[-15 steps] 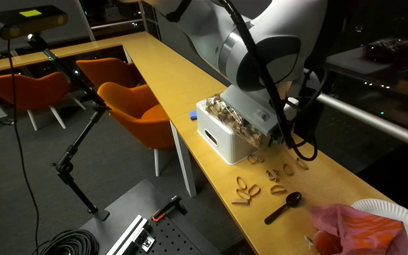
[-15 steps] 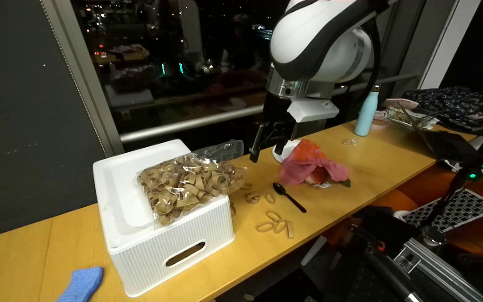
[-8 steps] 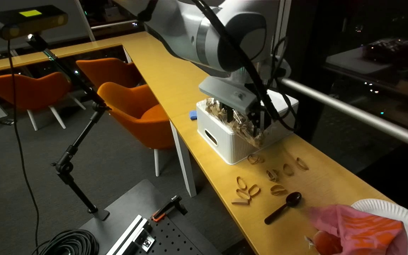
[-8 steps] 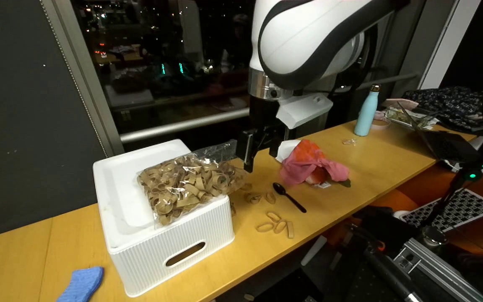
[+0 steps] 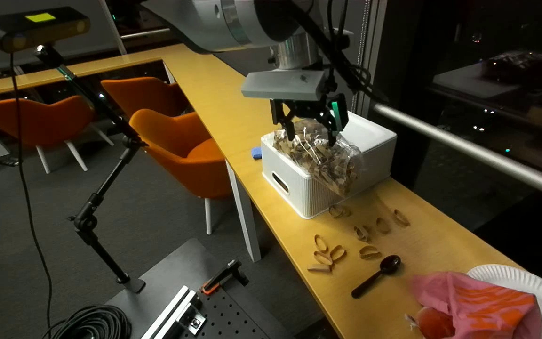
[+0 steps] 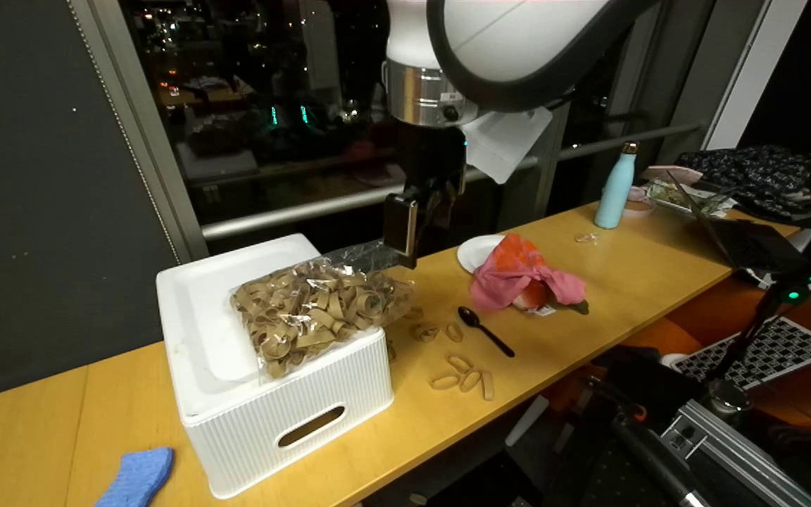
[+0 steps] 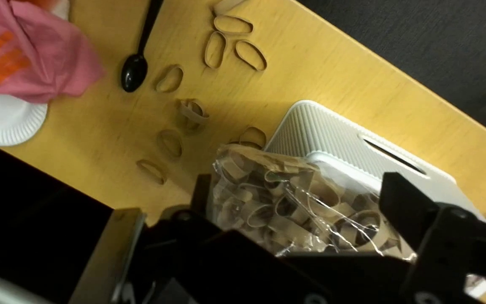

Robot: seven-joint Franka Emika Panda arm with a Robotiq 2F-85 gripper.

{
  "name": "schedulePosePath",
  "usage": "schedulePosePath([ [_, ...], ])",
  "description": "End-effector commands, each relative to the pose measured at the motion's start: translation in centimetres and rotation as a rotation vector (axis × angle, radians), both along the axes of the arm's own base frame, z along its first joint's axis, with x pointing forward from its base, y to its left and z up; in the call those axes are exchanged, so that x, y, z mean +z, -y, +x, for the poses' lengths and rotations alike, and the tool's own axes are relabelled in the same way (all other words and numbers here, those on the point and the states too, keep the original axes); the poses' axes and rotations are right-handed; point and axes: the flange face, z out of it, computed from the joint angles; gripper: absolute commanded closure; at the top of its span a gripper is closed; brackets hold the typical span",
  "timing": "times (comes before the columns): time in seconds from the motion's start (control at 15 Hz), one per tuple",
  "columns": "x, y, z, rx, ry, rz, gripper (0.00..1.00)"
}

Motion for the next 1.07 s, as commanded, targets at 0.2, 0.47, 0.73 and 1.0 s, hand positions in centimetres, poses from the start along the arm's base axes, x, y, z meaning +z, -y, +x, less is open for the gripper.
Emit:
schedulePosePath([
  [0.2,2.4,-0.8,3.4,0.325,-0.120,-0.056,0.00],
  [0.47,2.4,-0.8,6.7,0.486,-0.175,-0.128,0.00],
  [0.73,0.2,-3.7,8.5,0.631,-0.144,-0.136,0.00],
  [1.0,-2.6,-8.2,8.5,0.739,-0.133,-0.100,0.00],
])
